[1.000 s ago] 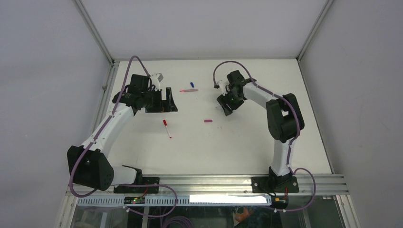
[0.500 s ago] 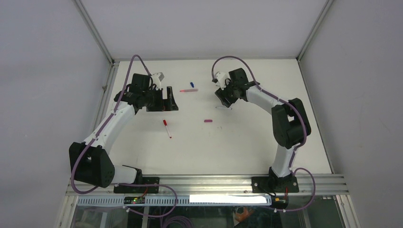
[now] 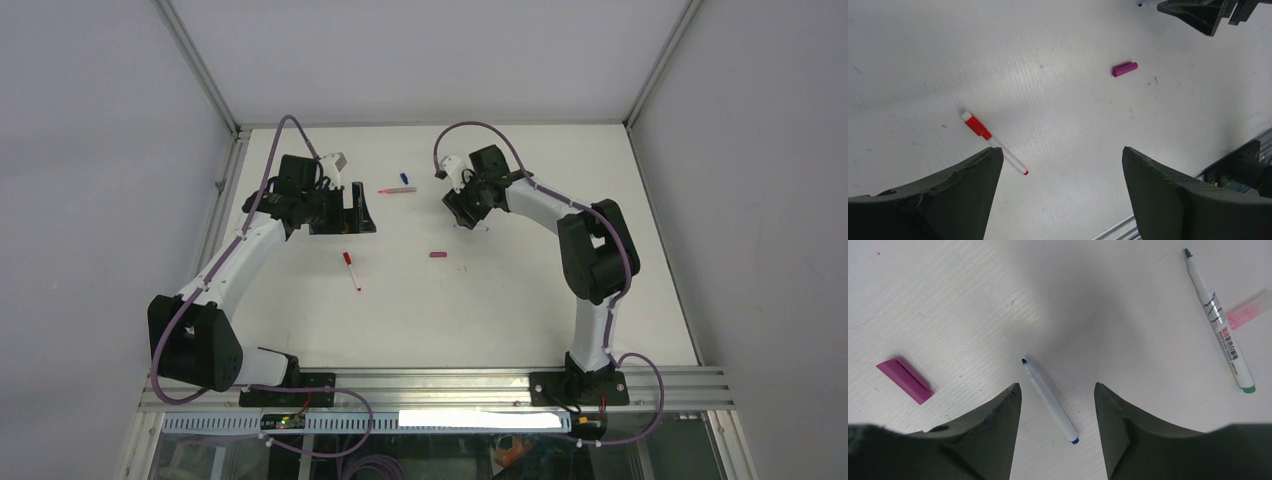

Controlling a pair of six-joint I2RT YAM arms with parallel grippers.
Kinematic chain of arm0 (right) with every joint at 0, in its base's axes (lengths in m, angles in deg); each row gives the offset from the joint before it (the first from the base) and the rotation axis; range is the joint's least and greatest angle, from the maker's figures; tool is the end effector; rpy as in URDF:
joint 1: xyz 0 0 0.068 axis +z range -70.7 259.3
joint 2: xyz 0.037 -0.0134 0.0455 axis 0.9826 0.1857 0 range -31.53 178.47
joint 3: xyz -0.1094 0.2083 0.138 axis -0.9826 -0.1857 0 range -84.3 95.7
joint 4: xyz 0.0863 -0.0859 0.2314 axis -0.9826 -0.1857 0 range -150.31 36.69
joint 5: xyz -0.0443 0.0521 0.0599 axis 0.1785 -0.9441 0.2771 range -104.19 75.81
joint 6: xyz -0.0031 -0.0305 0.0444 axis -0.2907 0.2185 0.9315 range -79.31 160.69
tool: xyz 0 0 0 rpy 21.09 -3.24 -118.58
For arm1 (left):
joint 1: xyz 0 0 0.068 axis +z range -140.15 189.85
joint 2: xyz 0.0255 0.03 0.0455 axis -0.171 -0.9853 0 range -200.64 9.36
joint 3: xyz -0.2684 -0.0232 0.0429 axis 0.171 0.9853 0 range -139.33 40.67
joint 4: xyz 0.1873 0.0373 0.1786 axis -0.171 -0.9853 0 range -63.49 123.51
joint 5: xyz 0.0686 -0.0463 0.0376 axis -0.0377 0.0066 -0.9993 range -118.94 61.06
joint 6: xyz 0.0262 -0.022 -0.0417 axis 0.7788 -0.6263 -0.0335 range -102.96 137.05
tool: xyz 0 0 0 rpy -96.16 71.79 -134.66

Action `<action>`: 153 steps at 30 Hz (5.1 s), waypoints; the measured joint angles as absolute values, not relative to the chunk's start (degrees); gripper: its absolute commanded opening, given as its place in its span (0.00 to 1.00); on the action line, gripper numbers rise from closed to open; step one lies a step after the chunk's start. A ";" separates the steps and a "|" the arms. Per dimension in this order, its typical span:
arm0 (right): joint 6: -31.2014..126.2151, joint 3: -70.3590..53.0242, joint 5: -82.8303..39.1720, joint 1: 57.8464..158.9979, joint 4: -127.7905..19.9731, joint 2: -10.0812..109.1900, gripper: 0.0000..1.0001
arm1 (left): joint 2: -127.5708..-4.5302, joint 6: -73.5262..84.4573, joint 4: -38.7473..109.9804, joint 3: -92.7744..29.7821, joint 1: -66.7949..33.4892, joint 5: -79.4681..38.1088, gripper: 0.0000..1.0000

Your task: Insert the pens into the pen caps

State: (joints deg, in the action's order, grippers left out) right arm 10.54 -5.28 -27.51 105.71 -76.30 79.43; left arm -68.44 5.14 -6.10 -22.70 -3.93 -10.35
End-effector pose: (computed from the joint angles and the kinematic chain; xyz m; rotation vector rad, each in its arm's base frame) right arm 0.3694 0.1927 0.1924 -1.2711 2.1669 0.2671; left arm 0.2689 -0.0775 0.2813 0.1762 2.5362 -0.5883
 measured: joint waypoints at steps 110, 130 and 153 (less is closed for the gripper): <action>86.49 -31.94 -45.02 111.65 9.21 65.88 0.00 | -62.65 0.27 42.90 -9.08 -17.79 -7.44 0.00; 85.99 -30.57 -44.43 105.38 1.08 67.15 0.99 | -56.73 1.58 32.08 -2.26 -17.86 -18.59 0.00; 45.40 65.76 -19.42 110.34 -86.24 121.09 0.65 | -44.53 -1.19 21.42 1.58 -17.84 -23.79 0.00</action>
State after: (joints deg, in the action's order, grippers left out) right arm 45.40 65.76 -19.42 110.34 -86.24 121.09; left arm -44.53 -1.19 21.42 1.58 -17.84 -23.79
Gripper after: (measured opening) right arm 0.646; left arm 0.039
